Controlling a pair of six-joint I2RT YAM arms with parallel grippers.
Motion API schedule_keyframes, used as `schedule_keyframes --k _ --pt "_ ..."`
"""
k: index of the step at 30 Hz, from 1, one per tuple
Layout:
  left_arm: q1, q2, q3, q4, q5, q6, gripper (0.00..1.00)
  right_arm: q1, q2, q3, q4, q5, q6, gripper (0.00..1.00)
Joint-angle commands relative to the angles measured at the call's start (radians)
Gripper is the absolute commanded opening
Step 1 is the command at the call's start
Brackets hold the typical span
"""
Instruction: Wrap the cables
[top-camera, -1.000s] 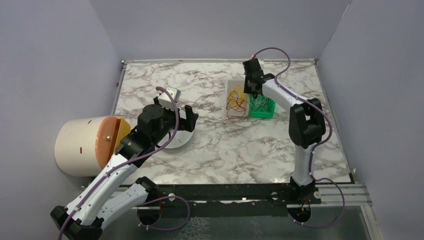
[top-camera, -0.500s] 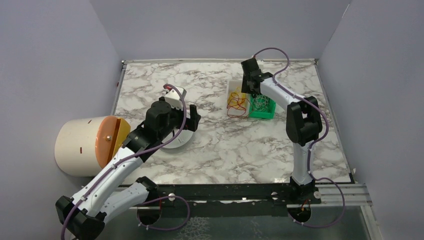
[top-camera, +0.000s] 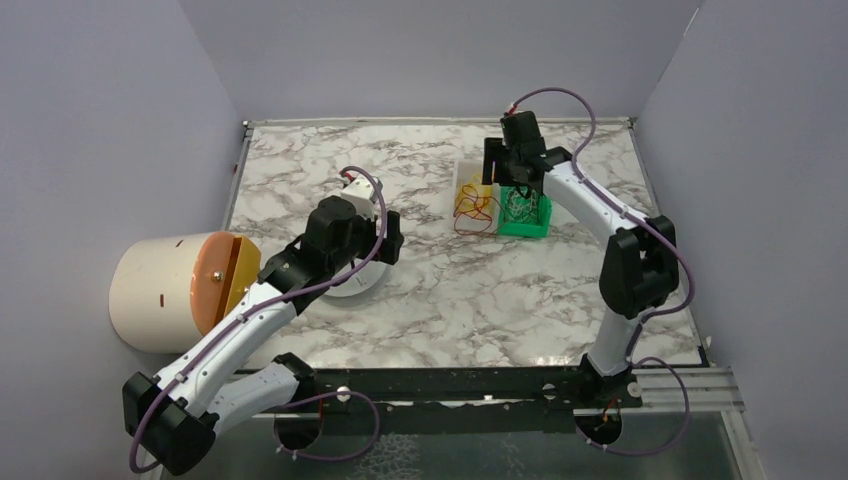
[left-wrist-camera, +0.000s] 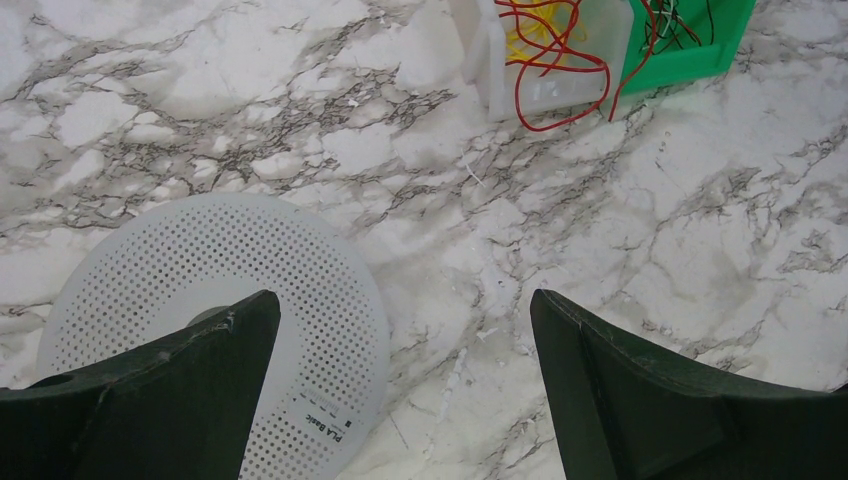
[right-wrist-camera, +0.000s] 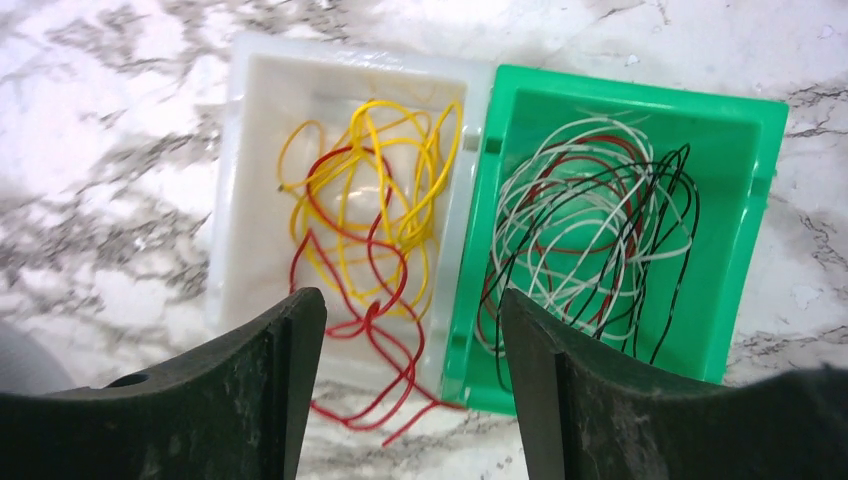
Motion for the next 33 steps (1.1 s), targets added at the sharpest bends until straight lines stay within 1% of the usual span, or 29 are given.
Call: schedule_keyframes --k 1,4,6,11,18,24,27,29,32,33 --pt "0.004 -0.006 0.001 -0.002 -0.017 -0.007 0.99 0.008 -0.101 -0.091 0.039 -0.136 -0.044 0.70" --pt "0.004 -0.006 0.001 -0.003 -0.011 -0.004 0.99 0.019 -0.144 -0.143 0.061 -0.199 -0.102 0.70" --pt "0.005 -0.006 0.003 -0.003 -0.007 -0.001 0.99 0.021 -0.142 -0.167 0.080 -0.222 -0.149 0.69" --pt "0.005 -0.007 0.001 -0.004 -0.007 0.005 0.99 0.022 -0.059 -0.123 0.034 -0.195 -0.246 0.66" --pt "0.005 -0.018 0.002 -0.005 -0.005 0.007 0.99 0.024 -0.036 -0.123 0.064 -0.215 -0.275 0.60" --pt "0.005 -0.025 0.002 -0.005 -0.005 0.009 0.99 0.027 -0.020 -0.122 0.062 -0.229 -0.272 0.44" --pt "0.006 -0.029 0.001 -0.005 -0.006 0.009 0.99 0.027 -0.028 -0.120 0.059 -0.222 -0.269 0.34" --pt "0.006 -0.030 0.001 -0.006 -0.008 0.009 0.99 0.028 -0.036 -0.117 0.055 -0.218 -0.266 0.23" --pt "0.006 -0.036 0.001 -0.006 -0.008 0.009 0.99 0.034 -0.059 -0.112 0.052 -0.228 -0.255 0.04" --pt "0.005 -0.037 0.002 -0.006 -0.009 0.009 0.99 0.037 -0.072 -0.110 0.049 -0.227 -0.251 0.02"
